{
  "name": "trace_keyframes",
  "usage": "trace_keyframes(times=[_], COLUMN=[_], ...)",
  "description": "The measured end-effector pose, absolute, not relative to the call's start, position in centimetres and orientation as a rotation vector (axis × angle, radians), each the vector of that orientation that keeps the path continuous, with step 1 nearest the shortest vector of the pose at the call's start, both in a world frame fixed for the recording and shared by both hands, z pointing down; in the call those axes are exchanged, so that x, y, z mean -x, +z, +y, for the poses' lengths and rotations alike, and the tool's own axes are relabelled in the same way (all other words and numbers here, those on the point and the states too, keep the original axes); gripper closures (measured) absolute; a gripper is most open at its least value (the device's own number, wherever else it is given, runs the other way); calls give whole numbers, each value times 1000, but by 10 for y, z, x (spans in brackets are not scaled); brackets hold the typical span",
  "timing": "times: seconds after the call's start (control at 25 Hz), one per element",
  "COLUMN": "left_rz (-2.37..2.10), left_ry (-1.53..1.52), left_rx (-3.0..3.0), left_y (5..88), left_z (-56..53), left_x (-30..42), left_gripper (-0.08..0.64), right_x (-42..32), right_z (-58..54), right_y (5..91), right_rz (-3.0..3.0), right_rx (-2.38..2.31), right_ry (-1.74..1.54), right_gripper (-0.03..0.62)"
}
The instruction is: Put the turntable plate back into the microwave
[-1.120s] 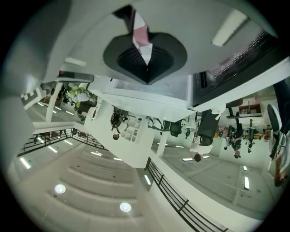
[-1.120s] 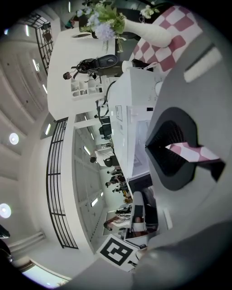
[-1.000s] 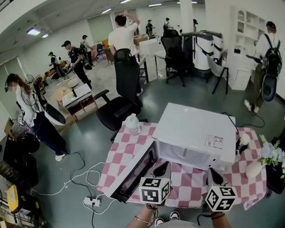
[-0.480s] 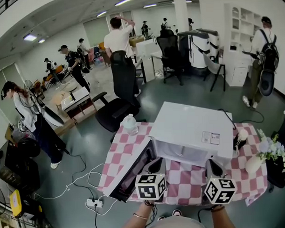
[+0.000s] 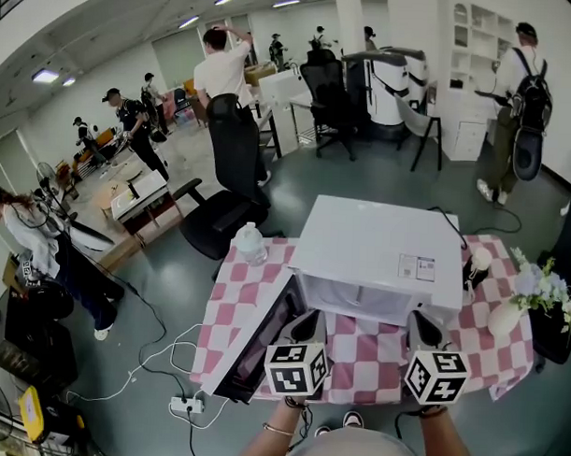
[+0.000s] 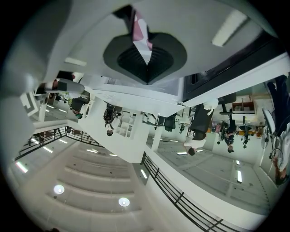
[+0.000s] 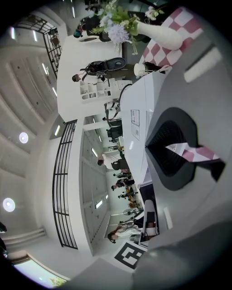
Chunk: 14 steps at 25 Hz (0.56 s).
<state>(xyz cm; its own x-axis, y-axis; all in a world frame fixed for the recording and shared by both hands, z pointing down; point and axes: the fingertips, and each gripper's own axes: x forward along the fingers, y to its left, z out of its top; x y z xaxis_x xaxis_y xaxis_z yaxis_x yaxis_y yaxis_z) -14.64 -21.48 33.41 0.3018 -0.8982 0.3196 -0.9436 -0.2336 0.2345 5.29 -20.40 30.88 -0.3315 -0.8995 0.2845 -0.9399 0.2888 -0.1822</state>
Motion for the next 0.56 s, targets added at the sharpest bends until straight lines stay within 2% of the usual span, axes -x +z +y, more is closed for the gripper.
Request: trace_keyframes(times=[0.56], left_rz=[-1651], left_ry=[162], left_rx=[-2167], left_y=[342], left_z=[-218], left_x=[156], left_gripper=[562], right_x=[-48], right_z=[-205], right_y=[306], right_rz=[-2404], right_rx=[-1718], right_ry=[466], right_gripper=[584])
